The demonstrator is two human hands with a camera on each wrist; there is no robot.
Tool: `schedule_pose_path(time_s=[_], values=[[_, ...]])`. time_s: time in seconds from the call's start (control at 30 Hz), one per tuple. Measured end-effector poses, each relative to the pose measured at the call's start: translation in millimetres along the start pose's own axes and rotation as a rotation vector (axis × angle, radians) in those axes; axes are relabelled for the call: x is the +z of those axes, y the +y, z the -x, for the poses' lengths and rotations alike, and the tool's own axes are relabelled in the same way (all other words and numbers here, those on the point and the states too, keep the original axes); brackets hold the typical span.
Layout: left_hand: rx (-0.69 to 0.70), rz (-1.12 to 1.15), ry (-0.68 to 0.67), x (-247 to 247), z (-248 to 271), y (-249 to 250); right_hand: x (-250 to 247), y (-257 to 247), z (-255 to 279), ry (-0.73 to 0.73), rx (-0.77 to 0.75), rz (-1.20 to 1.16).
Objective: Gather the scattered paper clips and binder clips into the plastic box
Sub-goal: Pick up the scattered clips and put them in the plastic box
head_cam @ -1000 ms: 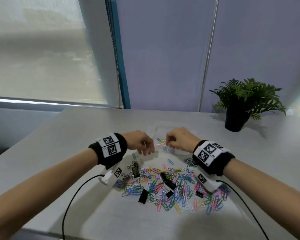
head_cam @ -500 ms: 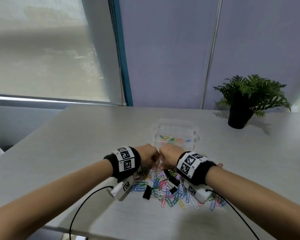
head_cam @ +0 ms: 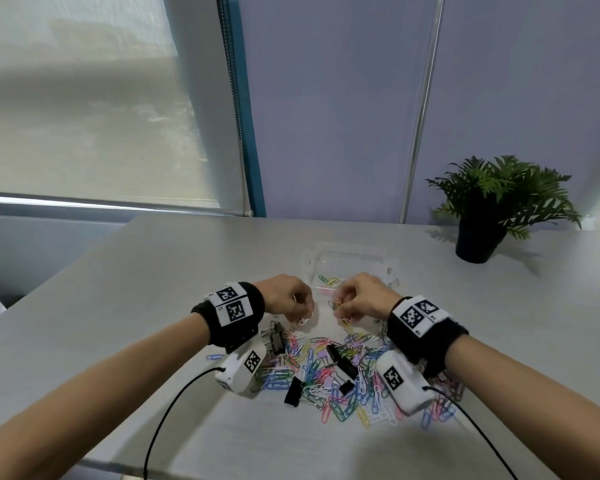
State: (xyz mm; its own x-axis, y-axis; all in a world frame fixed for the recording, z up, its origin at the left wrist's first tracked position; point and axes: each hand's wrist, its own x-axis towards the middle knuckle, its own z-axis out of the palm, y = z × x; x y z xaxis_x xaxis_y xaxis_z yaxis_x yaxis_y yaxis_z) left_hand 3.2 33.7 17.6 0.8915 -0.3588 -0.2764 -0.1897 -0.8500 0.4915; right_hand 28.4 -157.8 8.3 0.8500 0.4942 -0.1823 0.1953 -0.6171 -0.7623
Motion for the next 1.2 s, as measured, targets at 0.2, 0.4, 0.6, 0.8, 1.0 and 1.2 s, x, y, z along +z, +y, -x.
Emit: schedule_pose_path(time_s=[0.2, 0.4, 0.6, 0.8, 1.0, 1.2], values=[[0.044, 0.328, 0.106, -23, -15, 3, -30, 7, 9, 0.006, 0.024, -0.330], [-0.004, 0.303, 0.303, -44, -56, 18, -56, 6, 0, 0.147, 0.032, -0.395], [-0.067, 0.174, 0.161, -42, -53, 21, -63, 1, -31, 0.269, 0.011, -0.177], [-0.008, 0.082, 0.067, -50, -5, -3, -48, -3, -47, 0.286, -0.007, 0.125], [-0.030, -0.107, 0.044, -30, 25, -32, -14, -29, -39, 0.230, -0.110, 0.592], [-0.181, -0.324, 0.019, -15, 19, -44, 41, -50, -26, -0.192, -0.236, 0.722]])
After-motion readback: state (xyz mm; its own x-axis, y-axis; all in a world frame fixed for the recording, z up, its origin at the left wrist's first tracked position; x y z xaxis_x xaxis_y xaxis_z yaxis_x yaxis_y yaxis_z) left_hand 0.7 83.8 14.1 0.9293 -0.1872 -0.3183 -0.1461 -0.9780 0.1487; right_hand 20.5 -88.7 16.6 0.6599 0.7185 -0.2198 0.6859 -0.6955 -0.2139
